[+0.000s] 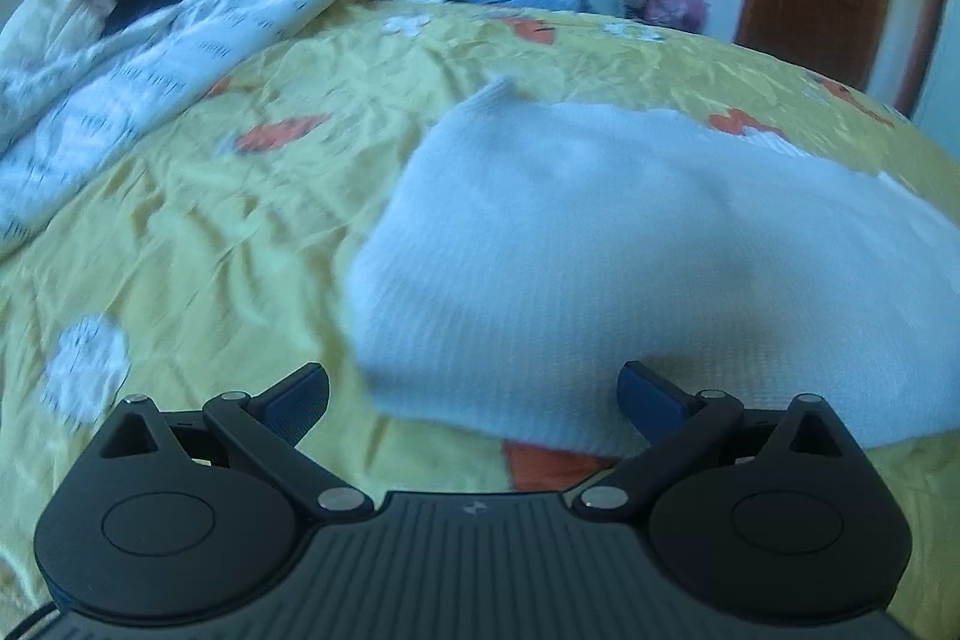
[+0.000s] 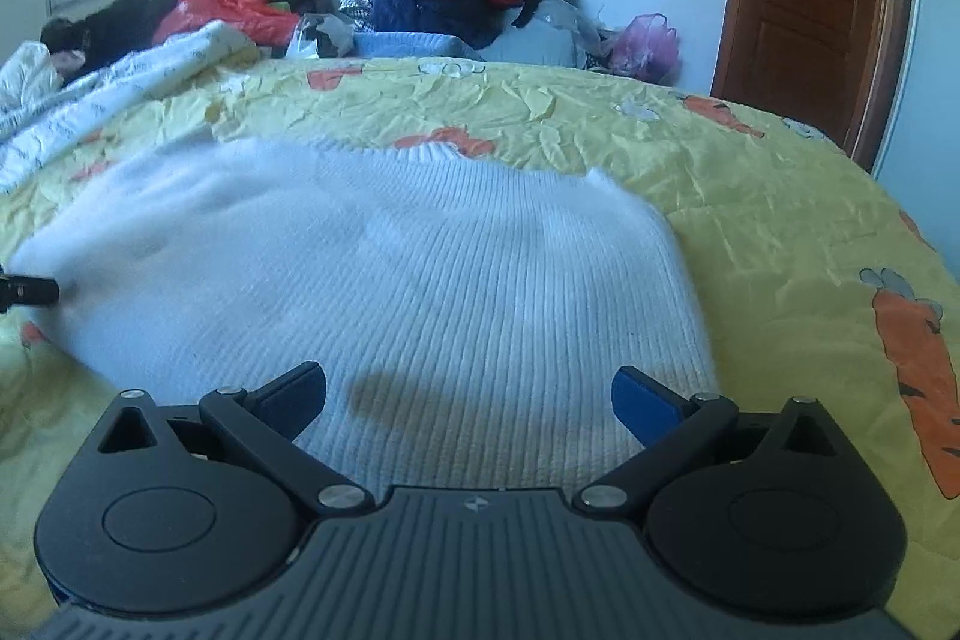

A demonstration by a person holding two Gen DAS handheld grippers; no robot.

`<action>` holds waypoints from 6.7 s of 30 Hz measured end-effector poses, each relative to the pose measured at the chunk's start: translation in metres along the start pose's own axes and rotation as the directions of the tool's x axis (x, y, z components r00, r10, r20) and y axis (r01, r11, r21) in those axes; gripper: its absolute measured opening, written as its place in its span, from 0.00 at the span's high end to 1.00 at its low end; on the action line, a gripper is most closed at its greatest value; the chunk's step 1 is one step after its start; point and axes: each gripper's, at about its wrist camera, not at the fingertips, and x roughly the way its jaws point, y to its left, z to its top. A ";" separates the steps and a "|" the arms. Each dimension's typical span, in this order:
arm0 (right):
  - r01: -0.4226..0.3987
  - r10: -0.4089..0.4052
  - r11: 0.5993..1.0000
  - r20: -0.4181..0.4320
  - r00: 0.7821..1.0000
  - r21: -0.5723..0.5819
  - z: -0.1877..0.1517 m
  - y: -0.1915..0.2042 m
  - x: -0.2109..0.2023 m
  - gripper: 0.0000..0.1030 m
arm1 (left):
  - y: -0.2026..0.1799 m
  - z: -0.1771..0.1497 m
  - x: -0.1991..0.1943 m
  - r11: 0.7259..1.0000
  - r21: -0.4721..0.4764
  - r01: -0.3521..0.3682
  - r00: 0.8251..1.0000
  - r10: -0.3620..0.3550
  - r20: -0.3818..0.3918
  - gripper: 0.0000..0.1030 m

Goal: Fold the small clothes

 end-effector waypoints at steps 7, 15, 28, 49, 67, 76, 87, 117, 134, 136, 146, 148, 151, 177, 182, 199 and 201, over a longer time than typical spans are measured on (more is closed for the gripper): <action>0.029 -0.030 0.998 -0.007 1.000 -0.060 -0.016 0.004 0.017 0.01 | 0.037 -0.008 0.005 0.923 -0.322 0.211 0.970 -0.239 -0.049 0.00; 0.024 -0.024 0.998 0.000 1.000 -0.064 -0.017 0.005 0.018 0.01 | 0.043 -0.004 0.022 0.718 -0.607 0.341 0.910 -0.414 0.022 0.00; 0.008 -0.006 0.998 0.028 1.000 -0.067 -0.022 0.003 0.017 0.00 | 0.025 0.011 0.031 0.788 -0.582 0.200 0.974 -0.223 0.033 0.01; -0.060 0.059 0.998 0.060 0.996 0.012 -0.019 -0.010 0.007 0.01 | -0.022 0.031 0.008 0.884 -0.467 0.018 0.987 0.057 0.147 0.77; -0.524 0.504 0.570 0.235 0.831 0.633 0.033 -0.172 0.030 0.01 | -0.301 -0.050 -0.011 0.700 0.709 -0.085 0.923 -0.213 0.322 0.77; -0.503 0.616 0.594 0.048 0.786 0.628 0.080 -0.147 0.115 0.01 | -0.311 -0.063 -0.015 0.590 0.768 -0.251 0.883 -0.186 0.431 0.77; -0.496 0.590 0.749 -0.101 0.801 0.441 0.114 -0.110 0.154 0.74 | -0.315 -0.071 -0.023 0.568 0.775 -0.277 0.873 -0.189 0.450 0.77; -0.363 0.439 0.730 0.010 0.898 0.579 0.045 -0.204 0.096 0.02 | -0.144 0.054 -0.012 0.827 0.179 0.534 0.824 -0.556 0.111 0.02; -0.424 0.503 0.741 -0.012 0.864 0.521 0.056 -0.146 0.094 0.42 | -0.150 0.098 0.067 0.748 -0.180 0.639 0.746 -0.660 -0.092 0.47; -0.467 0.529 0.714 0.034 0.848 0.522 0.068 -0.140 0.089 0.45 | -0.134 0.113 0.063 0.754 -0.141 0.641 0.754 -0.653 -0.066 0.48; -0.448 0.520 0.698 0.035 0.853 0.558 0.116 -0.071 0.177 0.44 | -0.068 0.159 0.130 0.903 -0.121 0.412 0.899 -0.425 -0.107 0.34; -0.376 0.487 0.718 -0.036 0.873 0.586 0.111 -0.068 0.189 0.26 | -0.046 0.144 0.133 0.858 -0.219 0.464 0.870 -0.488 -0.067 0.32; -0.407 0.518 0.674 -0.002 0.855 0.616 0.099 -0.079 0.165 0.14 | -0.021 0.121 0.110 0.786 -0.311 0.534 0.829 -0.559 0.011 0.19; -0.414 0.465 0.826 -0.048 0.884 0.384 0.069 -0.060 0.078 0.23 | -0.030 0.068 0.020 0.909 0.005 0.417 0.909 -0.417 0.005 0.33; -0.373 0.341 0.868 0.152 0.928 0.327 0.118 -0.068 0.051 0.25 | -0.049 0.094 -0.008 0.960 0.168 0.224 0.945 -0.257 0.204 0.17; -0.263 0.265 0.963 -0.024 0.964 0.068 0.141 0.019 0.192 0.21 | -0.141 0.091 0.081 0.924 0.338 0.178 0.957 -0.242 0.158 0.15; -0.261 0.263 0.963 -0.018 0.965 0.071 0.141 0.019 0.192 0.21 | -0.144 0.087 0.080 0.924 0.348 0.160 0.954 -0.236 0.187 0.15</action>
